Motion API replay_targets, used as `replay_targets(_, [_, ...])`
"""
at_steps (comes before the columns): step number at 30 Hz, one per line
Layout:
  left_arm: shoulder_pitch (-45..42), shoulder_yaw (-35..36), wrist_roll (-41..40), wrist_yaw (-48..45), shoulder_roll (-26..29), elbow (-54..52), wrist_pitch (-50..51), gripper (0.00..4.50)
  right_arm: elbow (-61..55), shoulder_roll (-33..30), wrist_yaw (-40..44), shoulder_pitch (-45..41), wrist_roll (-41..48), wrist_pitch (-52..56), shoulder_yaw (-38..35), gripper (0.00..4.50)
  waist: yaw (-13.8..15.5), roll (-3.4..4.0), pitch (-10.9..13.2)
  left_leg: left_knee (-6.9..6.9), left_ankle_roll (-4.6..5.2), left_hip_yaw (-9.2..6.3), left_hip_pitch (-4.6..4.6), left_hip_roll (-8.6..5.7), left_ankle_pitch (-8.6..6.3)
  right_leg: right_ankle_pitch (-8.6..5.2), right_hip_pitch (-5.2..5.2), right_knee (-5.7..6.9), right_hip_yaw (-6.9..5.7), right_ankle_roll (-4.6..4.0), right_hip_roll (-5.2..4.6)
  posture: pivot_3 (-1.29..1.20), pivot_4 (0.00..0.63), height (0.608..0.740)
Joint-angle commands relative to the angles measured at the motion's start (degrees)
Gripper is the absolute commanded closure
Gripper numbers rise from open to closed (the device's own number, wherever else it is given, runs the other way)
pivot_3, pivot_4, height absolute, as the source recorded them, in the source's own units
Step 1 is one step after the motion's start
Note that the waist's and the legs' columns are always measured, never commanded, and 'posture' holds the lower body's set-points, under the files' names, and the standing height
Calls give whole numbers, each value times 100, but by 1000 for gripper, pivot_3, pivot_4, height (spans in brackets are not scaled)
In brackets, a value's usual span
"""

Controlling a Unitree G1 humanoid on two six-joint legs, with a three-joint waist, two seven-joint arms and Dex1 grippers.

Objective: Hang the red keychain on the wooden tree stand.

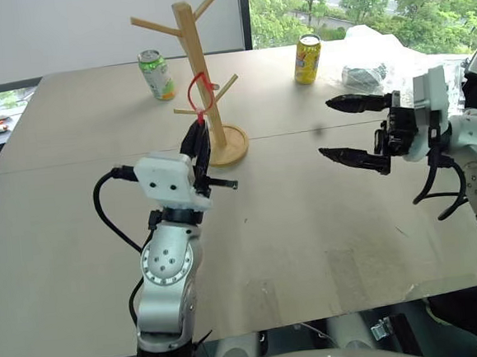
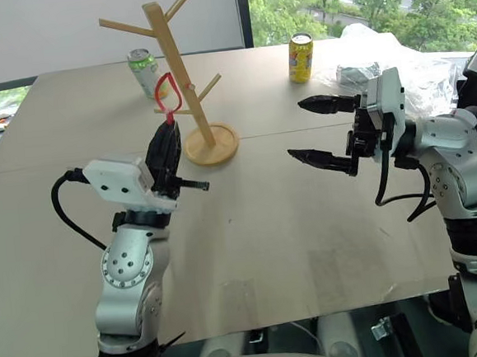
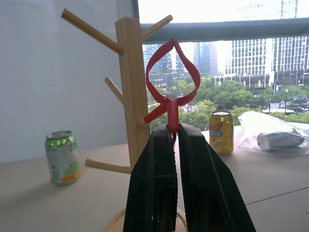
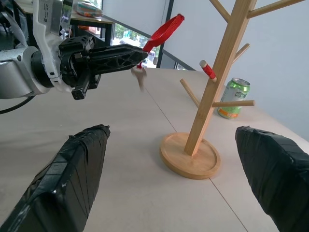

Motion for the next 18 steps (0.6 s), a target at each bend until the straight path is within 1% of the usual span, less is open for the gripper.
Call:
replay_targets(1, [-339, -2, 184, 30, -28, 220, -217, 4442, -156, -74, -17, -197, 39, -13, -170, 0, 0, 0, 0, 0, 0, 0, 0, 0, 0, 1, 0, 0, 0, 1, 0, 0, 150, 740])
replay_targets(6, [-658, 64, 255, 34, -62, 583, -325, 4442, -341, -95, -52, -260, 216, 216, -214, 0, -3, 0, 0, 1, 0, 0, 0, 1, 0, 2, 0, 0, -1, 3, 1, 0, 150, 740])
replay_targets(12, [-802, 37, 358, 69, -110, 910, -324, 4442, -447, -144, -96, -257, 327, 351, -282, 0, -3, -1, 1, 2, 1, 0, -1, 1, -1, 2, 0, 0, -1, 3, 0, 0, 150, 740])
replay_targets(18, [-932, 40, 488, 141, -175, 1248, -352, 4442, -510, -118, -213, -367, 747, 717, -401, 0, -3, -1, 1, 2, 1, 0, -1, 2, -1, 2, 0, 1, -1, 3, 0, 0, 150, 740])
